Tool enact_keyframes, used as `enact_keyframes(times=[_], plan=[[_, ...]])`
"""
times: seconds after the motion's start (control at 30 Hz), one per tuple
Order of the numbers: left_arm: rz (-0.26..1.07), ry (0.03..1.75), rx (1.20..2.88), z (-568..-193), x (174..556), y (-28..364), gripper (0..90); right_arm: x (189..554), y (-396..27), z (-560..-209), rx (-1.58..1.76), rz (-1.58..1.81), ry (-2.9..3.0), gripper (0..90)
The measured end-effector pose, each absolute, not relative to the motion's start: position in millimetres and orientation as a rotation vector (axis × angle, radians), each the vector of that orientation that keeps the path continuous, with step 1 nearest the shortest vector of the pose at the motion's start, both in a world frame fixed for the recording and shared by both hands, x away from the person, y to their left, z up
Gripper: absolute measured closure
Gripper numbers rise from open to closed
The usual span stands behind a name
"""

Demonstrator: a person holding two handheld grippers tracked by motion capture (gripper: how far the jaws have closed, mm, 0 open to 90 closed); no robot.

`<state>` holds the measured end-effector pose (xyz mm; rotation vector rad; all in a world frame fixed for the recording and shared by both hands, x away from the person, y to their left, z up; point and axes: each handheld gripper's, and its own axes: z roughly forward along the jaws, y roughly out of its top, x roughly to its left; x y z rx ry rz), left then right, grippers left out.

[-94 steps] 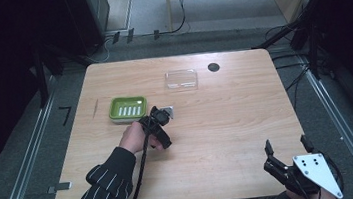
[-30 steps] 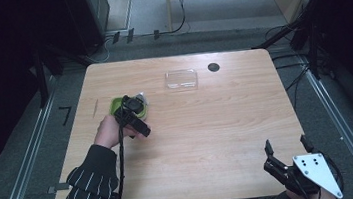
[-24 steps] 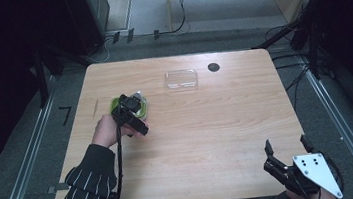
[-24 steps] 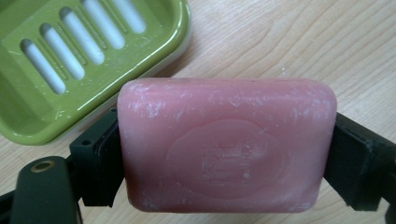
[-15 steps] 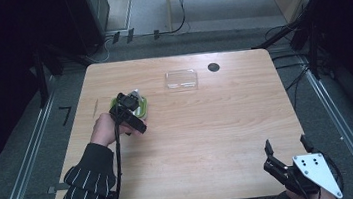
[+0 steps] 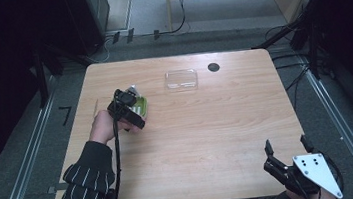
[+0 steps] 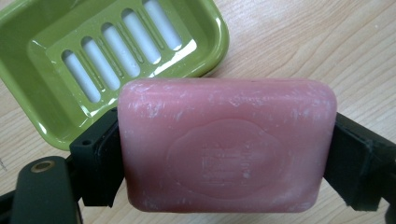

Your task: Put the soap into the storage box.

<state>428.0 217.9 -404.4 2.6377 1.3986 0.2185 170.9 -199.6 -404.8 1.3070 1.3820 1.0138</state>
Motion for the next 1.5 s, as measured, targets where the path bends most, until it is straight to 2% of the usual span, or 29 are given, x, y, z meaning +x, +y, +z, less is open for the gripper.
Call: enact_keyframes(times=[1.5], plan=[[0.274, 1.488, 2.497, -397, 461, 225, 13.7, 169, -201, -405, 1.313, 1.008, 1.376, 12.8]])
